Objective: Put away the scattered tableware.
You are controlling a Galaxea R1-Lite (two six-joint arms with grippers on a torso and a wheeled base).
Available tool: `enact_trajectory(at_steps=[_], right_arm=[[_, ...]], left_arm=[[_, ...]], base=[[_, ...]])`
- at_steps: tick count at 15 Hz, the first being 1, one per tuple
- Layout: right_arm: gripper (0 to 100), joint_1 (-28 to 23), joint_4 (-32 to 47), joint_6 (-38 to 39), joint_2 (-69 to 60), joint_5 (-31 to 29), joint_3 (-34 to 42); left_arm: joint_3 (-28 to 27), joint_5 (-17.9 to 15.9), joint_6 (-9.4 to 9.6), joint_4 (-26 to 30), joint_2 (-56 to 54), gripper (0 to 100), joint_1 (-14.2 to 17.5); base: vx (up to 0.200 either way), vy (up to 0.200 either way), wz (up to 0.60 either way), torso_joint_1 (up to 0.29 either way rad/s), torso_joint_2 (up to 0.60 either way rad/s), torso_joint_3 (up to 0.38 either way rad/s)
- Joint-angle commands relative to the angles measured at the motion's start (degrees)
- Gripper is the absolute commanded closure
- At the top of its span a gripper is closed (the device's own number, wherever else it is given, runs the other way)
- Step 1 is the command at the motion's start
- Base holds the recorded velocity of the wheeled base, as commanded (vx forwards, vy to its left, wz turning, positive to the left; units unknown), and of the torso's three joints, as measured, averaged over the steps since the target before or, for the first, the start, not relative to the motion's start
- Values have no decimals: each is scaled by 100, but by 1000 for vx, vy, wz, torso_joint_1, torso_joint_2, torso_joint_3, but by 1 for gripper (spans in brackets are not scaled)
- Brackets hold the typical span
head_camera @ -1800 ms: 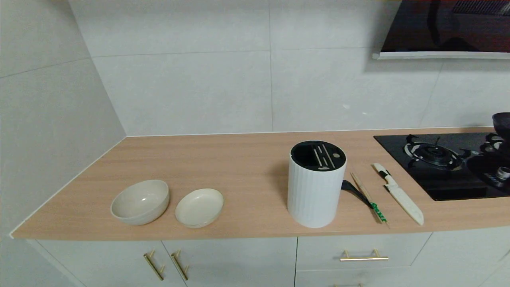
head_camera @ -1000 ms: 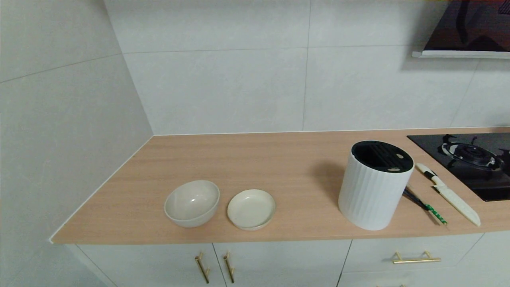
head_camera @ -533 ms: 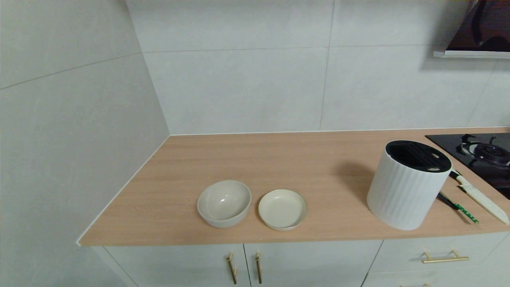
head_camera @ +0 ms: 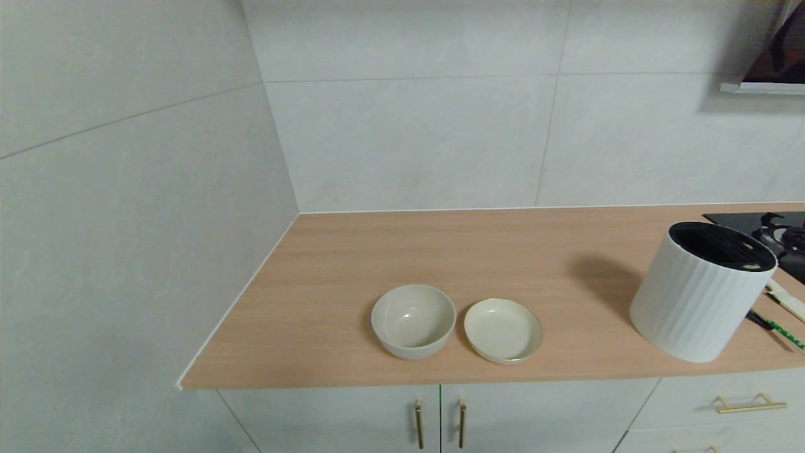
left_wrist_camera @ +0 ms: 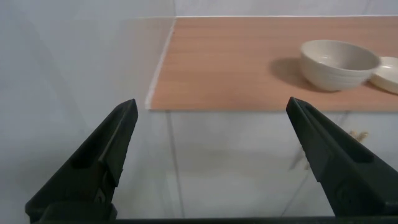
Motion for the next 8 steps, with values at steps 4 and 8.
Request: enact_trajectory(at_steps=[4, 8], right_arm=[[0, 1, 0, 2, 7, -4, 0], [0, 1, 0, 2, 7, -4, 0]], left_arm=[[0, 2, -1, 1, 2, 0, 0], [0, 2, -1, 1, 2, 0, 0]], base=[[0, 0, 0, 0, 0, 0], [0, 0, 0, 0, 0, 0]])
